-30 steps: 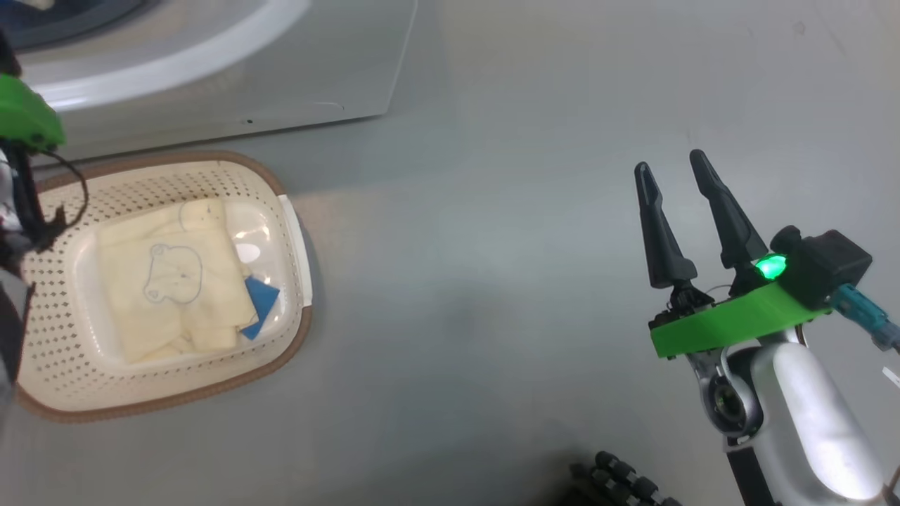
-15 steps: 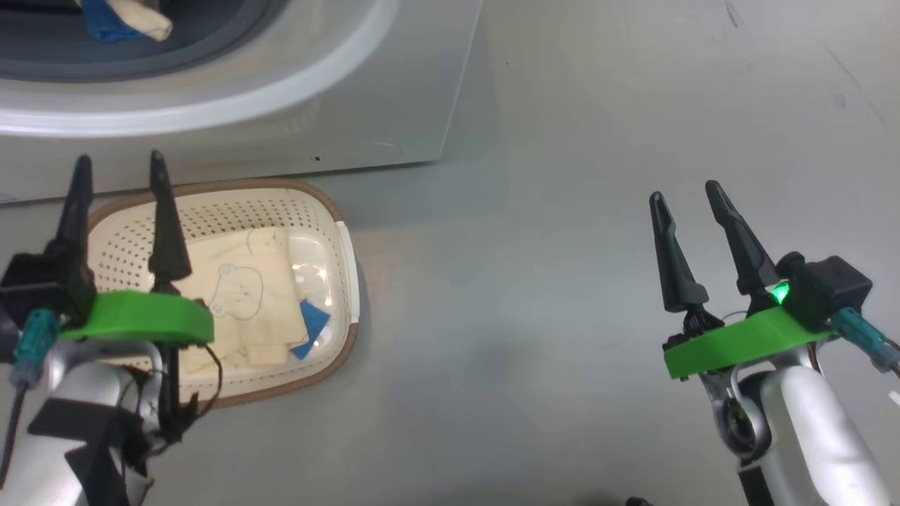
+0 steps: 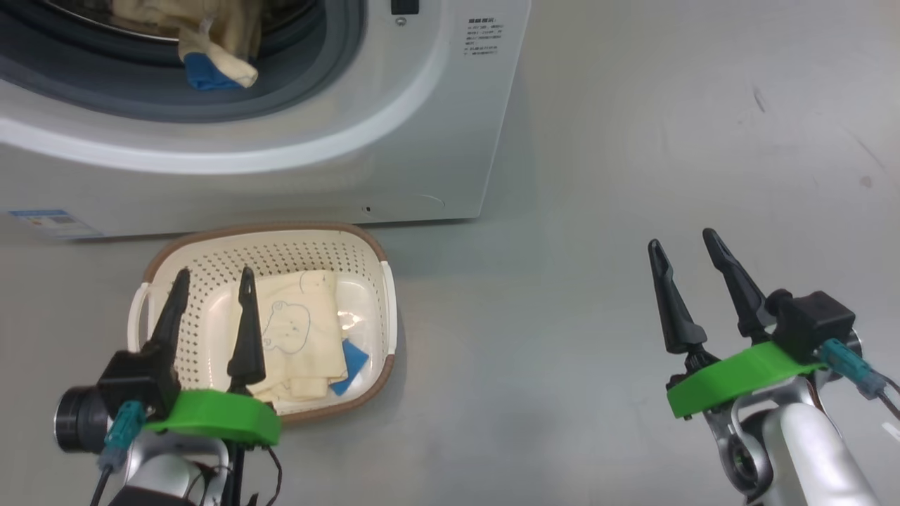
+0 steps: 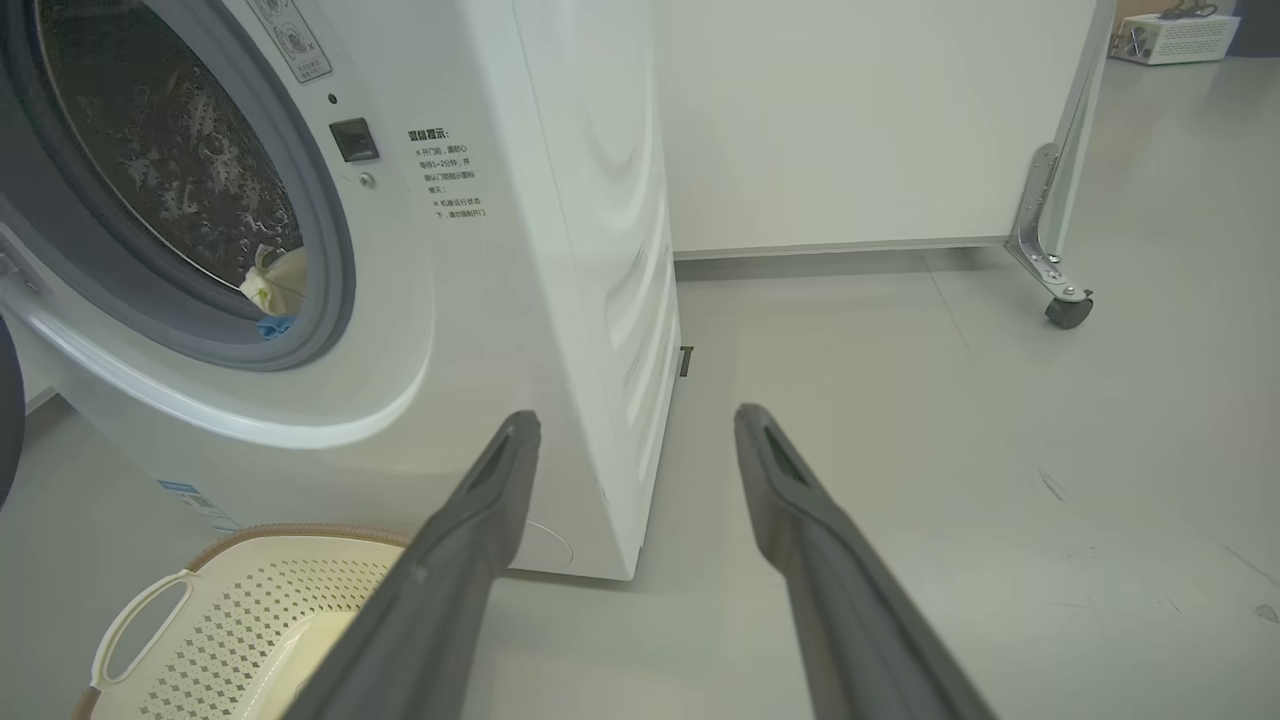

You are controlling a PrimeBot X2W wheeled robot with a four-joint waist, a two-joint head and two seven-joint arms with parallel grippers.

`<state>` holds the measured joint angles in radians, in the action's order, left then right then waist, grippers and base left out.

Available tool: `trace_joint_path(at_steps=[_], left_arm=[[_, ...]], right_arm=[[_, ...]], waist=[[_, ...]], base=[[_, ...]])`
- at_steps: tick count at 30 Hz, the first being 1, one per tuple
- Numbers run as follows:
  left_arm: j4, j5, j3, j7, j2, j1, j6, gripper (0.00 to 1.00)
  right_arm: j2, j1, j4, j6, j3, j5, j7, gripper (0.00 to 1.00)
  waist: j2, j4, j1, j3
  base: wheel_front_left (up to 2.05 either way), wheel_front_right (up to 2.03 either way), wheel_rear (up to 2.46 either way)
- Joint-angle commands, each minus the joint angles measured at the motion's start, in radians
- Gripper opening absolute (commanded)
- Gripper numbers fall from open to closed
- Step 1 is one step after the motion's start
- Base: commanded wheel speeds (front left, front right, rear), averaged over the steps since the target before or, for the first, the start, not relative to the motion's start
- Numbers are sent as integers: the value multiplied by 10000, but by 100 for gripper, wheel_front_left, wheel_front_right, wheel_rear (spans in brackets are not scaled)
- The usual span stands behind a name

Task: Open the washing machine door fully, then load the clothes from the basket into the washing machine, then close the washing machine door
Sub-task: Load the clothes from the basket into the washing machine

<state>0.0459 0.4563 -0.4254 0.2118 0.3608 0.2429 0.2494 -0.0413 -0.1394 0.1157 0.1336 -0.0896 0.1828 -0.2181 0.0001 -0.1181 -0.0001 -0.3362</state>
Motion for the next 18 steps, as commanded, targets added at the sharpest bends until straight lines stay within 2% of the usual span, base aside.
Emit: trace_joint_path(at_steps=[1,18], left_arm=[[-243,-47,345,115,142,7,1710,100],[36,74,238,227,18,-287,1726,100]], right_arm=[[-89,67,-352,-29,-143,-74,75,100],[-89,554,-818,-29,-23,-117,433,100]], waist=[[-1,118,1,264],[-1,248,1,654]], base=[[0,0,0],[0,0,0]])
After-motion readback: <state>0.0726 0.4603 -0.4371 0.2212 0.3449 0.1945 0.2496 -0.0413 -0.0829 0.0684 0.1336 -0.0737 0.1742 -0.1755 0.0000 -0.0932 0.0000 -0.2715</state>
